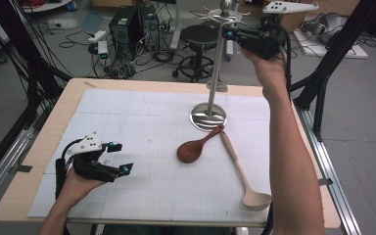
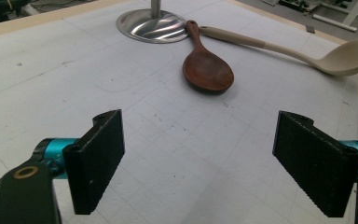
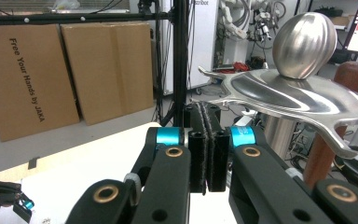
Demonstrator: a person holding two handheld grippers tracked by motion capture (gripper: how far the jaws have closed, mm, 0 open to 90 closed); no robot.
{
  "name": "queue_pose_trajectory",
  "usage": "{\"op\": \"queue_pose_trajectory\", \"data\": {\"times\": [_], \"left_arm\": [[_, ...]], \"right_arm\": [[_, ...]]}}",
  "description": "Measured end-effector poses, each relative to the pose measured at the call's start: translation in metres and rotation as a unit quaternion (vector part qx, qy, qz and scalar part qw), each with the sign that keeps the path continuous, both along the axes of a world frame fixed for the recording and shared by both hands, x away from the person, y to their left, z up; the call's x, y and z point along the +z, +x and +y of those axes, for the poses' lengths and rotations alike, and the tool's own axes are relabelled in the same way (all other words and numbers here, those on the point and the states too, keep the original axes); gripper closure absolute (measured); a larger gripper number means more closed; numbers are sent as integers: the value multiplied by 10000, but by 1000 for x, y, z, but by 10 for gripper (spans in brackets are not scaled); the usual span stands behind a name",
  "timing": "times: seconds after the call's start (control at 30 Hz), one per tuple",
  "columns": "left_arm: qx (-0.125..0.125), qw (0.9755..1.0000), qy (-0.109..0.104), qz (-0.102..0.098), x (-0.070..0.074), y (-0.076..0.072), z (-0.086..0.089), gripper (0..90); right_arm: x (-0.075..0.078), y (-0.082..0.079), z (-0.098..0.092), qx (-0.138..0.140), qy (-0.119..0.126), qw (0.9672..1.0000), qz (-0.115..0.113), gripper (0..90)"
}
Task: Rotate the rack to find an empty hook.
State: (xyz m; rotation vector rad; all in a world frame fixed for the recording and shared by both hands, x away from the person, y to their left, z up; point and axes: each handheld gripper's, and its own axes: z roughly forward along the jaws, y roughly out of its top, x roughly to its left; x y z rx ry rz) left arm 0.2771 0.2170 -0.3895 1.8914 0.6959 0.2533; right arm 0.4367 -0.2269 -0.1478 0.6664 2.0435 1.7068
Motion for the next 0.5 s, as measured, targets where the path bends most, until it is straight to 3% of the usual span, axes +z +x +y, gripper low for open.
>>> {"op": "queue_pose_trajectory", "data": {"times": [0.1,0.33,0.5], "left_arm": [[4,10000,7,3,0,0,0,174],[11,10000,11,7,0,1,0,174],[4,10000,27,8,0,0,0,174]], "right_arm": [[-2,-1,-2,-16,-15,10000,29,888],[-14,-7,-10,45,105,9999,127,754],[-27,-13,-9,134,47,9997,205,685]]}}
